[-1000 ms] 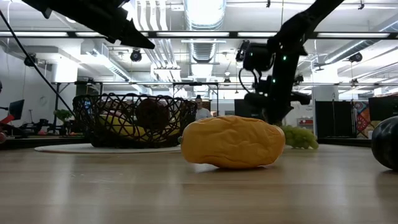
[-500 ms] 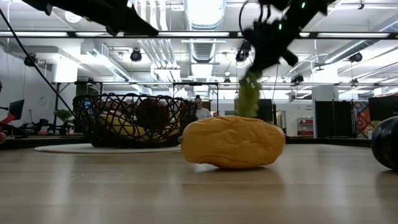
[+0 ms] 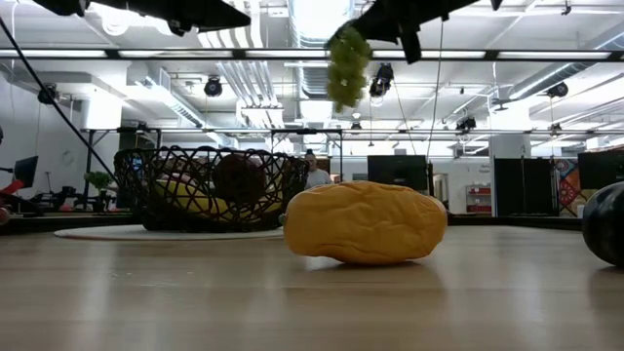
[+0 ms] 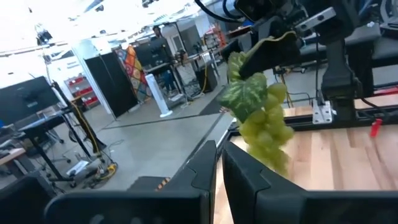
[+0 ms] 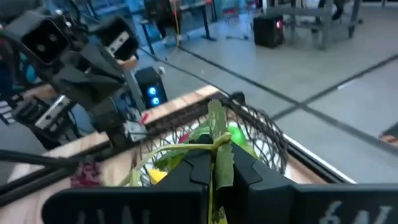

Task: Build produce basket
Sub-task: Put the green grapes into the woven basket

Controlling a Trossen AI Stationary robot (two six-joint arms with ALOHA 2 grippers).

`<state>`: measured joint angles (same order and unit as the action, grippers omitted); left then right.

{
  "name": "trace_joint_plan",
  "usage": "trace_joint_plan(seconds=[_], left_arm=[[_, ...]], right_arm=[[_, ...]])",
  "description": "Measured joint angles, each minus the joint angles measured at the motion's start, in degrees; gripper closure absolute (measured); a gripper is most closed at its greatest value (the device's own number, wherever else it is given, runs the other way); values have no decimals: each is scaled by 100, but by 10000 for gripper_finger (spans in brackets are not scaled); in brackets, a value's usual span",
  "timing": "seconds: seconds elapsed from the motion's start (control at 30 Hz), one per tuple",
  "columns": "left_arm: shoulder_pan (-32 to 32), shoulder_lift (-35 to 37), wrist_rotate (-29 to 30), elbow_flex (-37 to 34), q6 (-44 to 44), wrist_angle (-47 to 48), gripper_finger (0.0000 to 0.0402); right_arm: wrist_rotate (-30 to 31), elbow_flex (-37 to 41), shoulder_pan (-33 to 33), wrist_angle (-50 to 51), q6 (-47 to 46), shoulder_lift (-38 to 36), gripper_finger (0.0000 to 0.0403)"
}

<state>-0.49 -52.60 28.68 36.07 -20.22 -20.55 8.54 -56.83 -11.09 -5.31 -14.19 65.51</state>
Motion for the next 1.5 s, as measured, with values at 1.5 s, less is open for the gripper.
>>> trace_joint_plan(seconds=[1.5], left_arm=[[2, 1094, 207, -1514, -1369, -2412, 391]], right_arm=[[55, -3788, -684, -2217, 780, 5138, 394]])
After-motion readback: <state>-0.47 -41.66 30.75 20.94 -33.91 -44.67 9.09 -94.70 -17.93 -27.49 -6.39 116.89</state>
